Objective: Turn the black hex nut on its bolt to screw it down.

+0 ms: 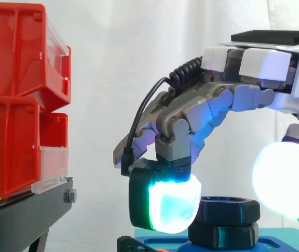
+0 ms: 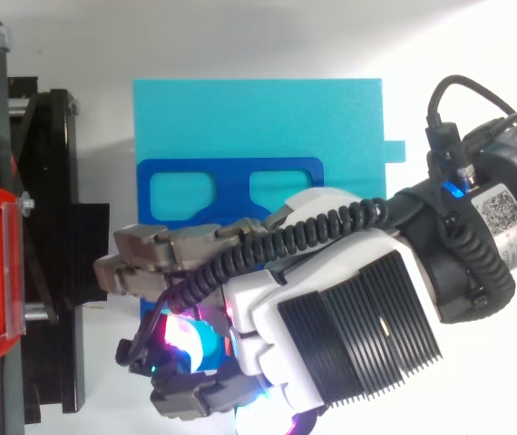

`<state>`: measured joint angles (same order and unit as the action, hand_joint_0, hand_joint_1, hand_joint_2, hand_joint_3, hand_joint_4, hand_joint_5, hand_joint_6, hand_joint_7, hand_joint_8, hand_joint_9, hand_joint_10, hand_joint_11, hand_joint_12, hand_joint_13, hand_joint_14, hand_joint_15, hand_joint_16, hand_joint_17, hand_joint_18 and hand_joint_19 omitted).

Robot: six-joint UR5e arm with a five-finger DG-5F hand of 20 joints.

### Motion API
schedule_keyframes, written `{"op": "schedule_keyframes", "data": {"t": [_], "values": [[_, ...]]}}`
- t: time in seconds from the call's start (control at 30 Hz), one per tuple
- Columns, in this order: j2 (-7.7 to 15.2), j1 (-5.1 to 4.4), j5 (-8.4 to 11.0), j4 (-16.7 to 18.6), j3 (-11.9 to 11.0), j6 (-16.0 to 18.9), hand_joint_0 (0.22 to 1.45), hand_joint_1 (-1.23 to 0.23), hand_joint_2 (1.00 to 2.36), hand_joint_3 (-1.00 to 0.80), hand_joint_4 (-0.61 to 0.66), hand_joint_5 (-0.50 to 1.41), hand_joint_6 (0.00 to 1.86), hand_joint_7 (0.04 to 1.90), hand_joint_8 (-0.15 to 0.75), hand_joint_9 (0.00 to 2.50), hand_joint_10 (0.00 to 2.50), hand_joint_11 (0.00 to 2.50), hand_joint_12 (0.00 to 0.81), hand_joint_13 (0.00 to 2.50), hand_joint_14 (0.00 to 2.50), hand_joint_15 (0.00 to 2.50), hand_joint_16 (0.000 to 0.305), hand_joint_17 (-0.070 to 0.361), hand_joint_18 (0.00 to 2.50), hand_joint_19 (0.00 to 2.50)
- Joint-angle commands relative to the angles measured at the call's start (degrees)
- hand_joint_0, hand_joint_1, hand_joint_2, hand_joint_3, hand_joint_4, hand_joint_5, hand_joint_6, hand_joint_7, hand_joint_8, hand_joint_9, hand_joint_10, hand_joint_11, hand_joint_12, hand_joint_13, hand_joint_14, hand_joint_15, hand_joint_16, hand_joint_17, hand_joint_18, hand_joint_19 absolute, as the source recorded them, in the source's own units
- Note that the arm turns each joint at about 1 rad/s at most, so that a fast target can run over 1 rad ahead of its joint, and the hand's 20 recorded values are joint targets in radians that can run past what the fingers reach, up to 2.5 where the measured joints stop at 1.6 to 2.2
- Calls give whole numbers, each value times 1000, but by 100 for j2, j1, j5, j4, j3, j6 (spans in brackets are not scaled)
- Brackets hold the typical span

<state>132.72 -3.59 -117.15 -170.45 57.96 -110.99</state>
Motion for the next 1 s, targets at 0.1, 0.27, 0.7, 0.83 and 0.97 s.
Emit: {"op": "schedule_keyframes", "data": {"t": [0.1,0.27,0.7,0.83,0.97], "values": [[0,43,-27,30,-4,-54,516,-235,1000,-500,-6,31,504,1316,276,1133,10,278,315,737,8,193,44,100,632,490],[9,78,-27,30,5,-107,517,-237,1000,-500,4,32,504,1326,280,1141,10,278,315,743,9,197,44,100,637,498],[9,95,-27,610,462,-133,517,-237,1000,-500,-8,32,505,1268,282,1148,10,296,316,745,8,204,45,100,651,504],[9,95,-45,812,497,-124,517,-236,1000,-500,-12,34,504,1300,283,1152,11,299,316,745,8,205,45,100,645,507],[9,95,-62,812,497,-124,516,-237,1000,-500,0,37,503,1358,287,1155,11,301,314,744,8,201,45,101,649,497]]}}
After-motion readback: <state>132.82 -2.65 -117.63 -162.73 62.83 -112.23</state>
